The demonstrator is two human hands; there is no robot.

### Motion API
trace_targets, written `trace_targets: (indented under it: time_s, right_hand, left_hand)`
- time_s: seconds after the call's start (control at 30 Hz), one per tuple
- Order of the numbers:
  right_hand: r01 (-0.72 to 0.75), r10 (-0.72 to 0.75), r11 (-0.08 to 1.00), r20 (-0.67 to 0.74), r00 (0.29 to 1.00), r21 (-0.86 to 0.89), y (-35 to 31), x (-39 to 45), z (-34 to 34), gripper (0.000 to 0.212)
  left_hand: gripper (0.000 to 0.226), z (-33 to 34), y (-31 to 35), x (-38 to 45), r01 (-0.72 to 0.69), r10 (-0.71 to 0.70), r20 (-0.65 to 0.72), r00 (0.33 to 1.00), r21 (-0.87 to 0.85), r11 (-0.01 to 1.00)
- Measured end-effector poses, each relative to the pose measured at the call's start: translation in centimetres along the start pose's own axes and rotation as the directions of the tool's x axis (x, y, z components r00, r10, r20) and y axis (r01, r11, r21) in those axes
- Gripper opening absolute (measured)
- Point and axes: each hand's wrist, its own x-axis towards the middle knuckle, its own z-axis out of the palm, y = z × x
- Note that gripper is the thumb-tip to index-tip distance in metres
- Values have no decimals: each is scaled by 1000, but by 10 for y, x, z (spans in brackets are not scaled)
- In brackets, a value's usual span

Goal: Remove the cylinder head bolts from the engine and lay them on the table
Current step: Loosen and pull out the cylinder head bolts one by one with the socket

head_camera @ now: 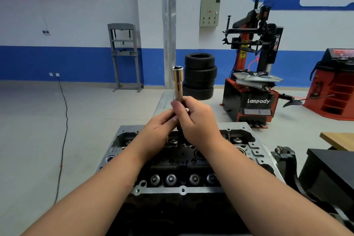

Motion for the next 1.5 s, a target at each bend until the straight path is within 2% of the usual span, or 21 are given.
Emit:
trace_targets:
  time_s: [0.2, 0.4, 0.6, 0.8, 1.0, 1.23, 1.37, 1.5]
  right_hand:
    - [2, -2, 1000, -26, 1000, 1, -1, -1, -2, 22]
    - [68, -70, 997, -54, 996, -32, 0, -1, -1, 21]
    - [23, -23, 1000, -16, 1000, 19, -2, -1, -1, 26]
    - [30, -26, 999, -108, 994, 42, 1, 0, 0, 14]
    - [44, -44, 998, 4, 999, 39, 2, -1, 0, 32]
    - [25, -22, 999, -100, 995, 36, 1, 0, -1, 17]
    - [40, -39, 999, -64, 997, 20, 0, 0, -1, 11]
    - [-13, 14, 999, -43, 999, 38, -2, -1, -1, 27]
  left_hand:
    - [24, 0, 1, 1, -8, 9, -15, 1000, 61, 998]
    - [34, 0, 2, 1, -20, 20, -9, 1000, -1, 1000]
    - [21, 0, 4, 0, -15, 15, -4, 1000, 17, 1000]
    - [17, 0, 5, -2, -23, 23, -9, 1000, 27, 999]
    - [26, 1, 6, -1, 4, -4, 19, 1000, -4, 1000]
    - [21, 2, 7, -2, -40, 41, -3, 999, 20, 999]
    - [23, 1, 8, -2, -22, 22, -9, 1000, -17, 1000]
    - [27, 1, 5, -1, 0, 0, -5, 1000, -29, 1000]
